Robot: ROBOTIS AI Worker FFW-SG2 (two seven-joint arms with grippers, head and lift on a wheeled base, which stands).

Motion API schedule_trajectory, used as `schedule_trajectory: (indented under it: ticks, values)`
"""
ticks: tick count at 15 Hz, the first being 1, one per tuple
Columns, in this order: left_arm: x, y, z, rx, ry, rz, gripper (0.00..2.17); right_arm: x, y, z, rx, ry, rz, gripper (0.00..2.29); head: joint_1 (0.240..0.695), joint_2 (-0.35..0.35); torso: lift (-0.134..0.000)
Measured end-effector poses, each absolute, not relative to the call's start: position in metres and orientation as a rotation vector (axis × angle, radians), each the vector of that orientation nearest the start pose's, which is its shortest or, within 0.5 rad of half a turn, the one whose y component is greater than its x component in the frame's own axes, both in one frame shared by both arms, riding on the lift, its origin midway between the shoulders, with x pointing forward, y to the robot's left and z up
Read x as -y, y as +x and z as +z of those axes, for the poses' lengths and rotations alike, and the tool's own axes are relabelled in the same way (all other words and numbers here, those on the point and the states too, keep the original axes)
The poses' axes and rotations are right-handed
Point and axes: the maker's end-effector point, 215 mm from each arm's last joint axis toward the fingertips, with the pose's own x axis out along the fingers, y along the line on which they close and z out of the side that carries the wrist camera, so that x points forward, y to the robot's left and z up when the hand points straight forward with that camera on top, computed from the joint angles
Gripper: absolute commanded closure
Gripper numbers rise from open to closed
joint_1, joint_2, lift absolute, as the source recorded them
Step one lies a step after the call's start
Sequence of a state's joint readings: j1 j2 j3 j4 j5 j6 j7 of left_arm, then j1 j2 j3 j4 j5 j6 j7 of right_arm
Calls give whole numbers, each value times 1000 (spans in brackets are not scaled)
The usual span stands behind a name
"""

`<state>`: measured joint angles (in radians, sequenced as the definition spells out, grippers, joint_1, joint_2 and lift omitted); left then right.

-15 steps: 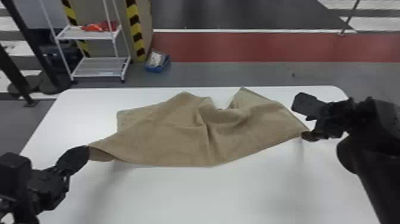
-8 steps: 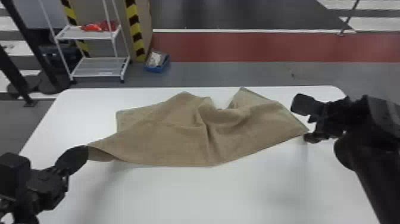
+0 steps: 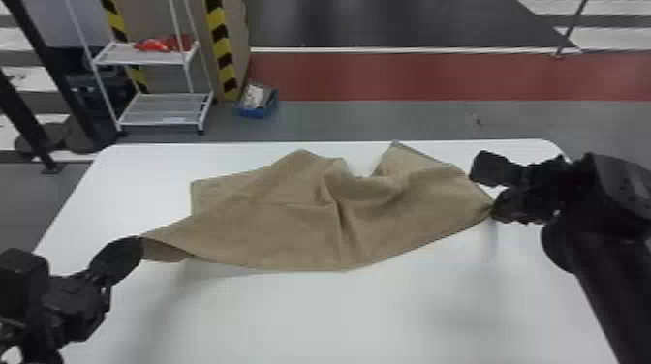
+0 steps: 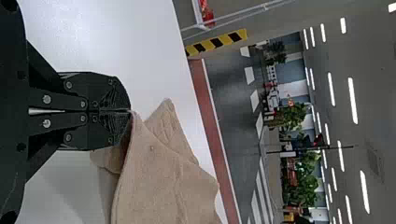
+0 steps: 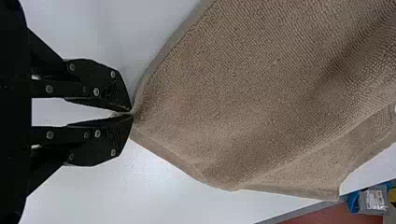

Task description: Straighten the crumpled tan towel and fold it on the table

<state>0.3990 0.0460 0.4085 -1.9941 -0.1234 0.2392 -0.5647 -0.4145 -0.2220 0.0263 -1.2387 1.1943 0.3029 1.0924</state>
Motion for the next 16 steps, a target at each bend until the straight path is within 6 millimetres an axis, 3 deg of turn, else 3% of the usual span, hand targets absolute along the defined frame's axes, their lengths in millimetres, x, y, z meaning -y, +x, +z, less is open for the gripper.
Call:
schedule_trajectory:
  ticks: [4, 6, 10, 15, 16]
  values:
    - [-363, 440, -390, -286, 209, -160, 2148, 356, 600, -450, -910, -1023, 594, 1322, 695, 8, -123]
    - [-362, 443, -384, -272, 228, -179, 2145, 362, 601, -437, -873, -962, 571, 1322, 695, 2, -123]
    - [-366, 452, -345, -222, 340, -264, 2145, 378, 612, -356, -702, -800, 476, 1325, 695, -12, -123]
    - [-376, 460, -290, -153, 587, -385, 2148, 425, 616, -306, -618, -770, 295, 1322, 695, -43, -123]
    - [-379, 462, -276, -138, 619, -390, 2148, 436, 617, -297, -605, -774, 251, 1325, 673, -56, -123]
